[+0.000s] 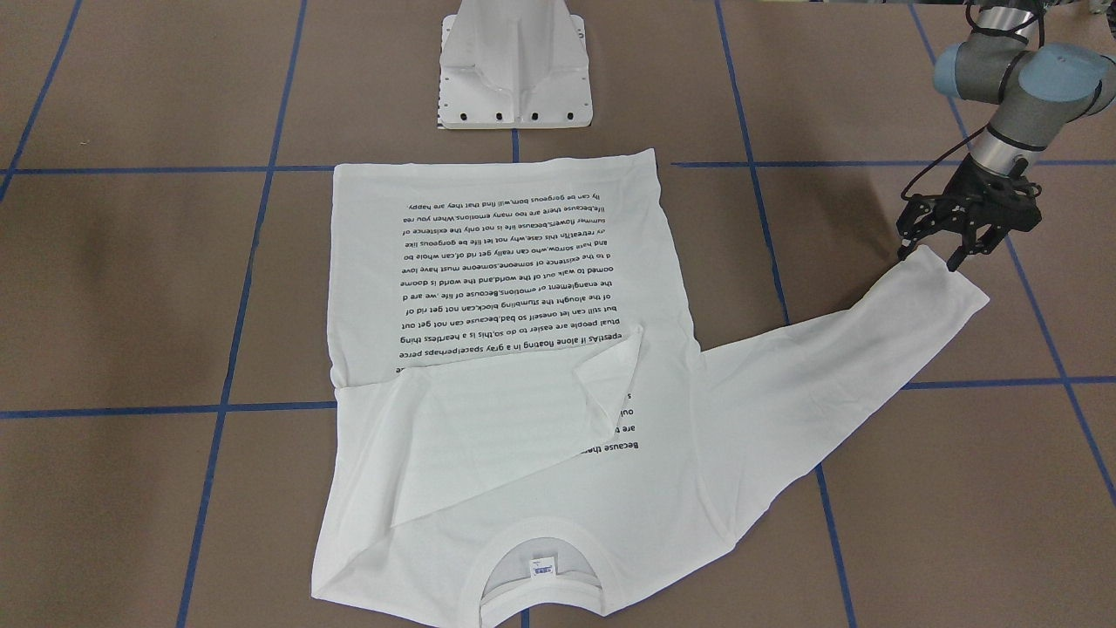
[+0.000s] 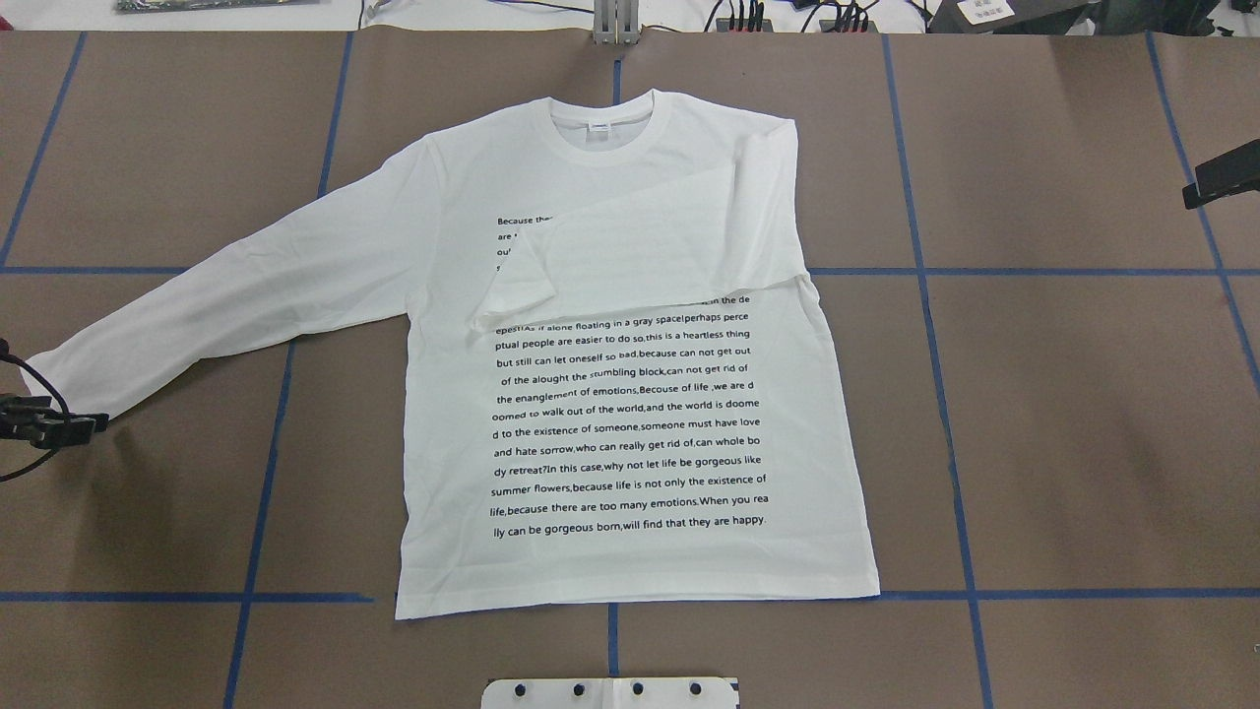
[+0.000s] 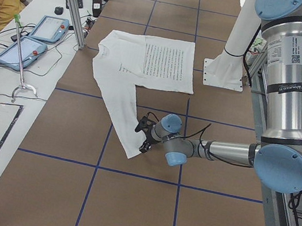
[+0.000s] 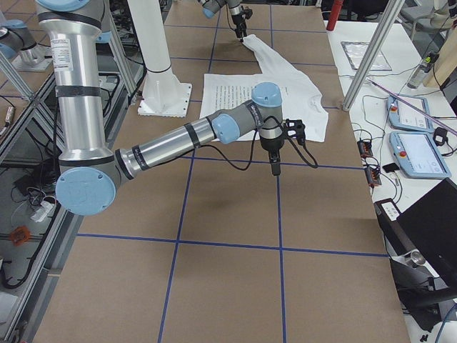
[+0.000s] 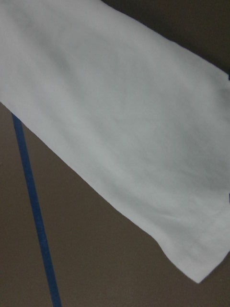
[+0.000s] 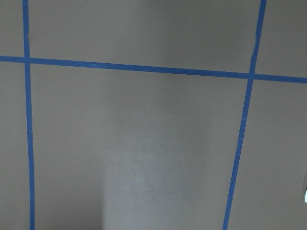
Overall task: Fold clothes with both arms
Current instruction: 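Grasp the sleeve cuff nearest the left gripper with the left gripper, then fold the held sleeve across the shirt body with the left gripper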
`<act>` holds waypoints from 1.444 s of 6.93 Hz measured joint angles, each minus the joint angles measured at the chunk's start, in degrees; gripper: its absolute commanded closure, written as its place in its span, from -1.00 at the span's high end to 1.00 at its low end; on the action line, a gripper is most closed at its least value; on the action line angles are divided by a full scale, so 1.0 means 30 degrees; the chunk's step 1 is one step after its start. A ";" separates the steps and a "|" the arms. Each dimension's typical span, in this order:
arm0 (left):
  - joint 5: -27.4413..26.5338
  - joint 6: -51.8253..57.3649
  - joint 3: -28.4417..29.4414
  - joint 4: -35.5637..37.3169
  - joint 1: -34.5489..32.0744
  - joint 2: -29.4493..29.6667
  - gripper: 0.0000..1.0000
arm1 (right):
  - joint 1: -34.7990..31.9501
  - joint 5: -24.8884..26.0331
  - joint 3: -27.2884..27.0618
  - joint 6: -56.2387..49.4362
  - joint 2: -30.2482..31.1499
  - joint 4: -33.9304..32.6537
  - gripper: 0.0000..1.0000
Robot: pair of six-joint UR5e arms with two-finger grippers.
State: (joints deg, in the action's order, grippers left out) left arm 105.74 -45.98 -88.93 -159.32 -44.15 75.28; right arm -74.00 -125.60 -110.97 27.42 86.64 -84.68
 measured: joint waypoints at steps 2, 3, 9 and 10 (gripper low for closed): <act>0.0004 0.0010 -0.0014 -0.0027 0.0102 -0.0121 -1.00 | 0.0017 0.0000 -0.0011 0.0000 -0.0019 0.0009 1.00; 0.0023 0.0030 -0.0048 -0.0034 0.0101 -0.0145 -1.00 | 0.0020 -0.0001 -0.0012 0.0000 -0.0021 0.0011 1.00; 0.0235 -0.0443 -0.2974 0.0131 -0.0872 0.1849 -1.00 | 0.0029 0.0019 0.0012 0.0004 -0.0058 0.0012 1.00; 0.0260 -0.1336 -0.3090 0.0930 -0.1119 0.3595 -1.00 | 0.0029 0.0025 0.0014 0.0019 -0.0071 0.0013 1.00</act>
State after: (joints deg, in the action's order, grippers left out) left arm 106.52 -49.98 -98.20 -156.53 -47.51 86.07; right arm -73.92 -125.52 -110.92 27.48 86.43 -84.64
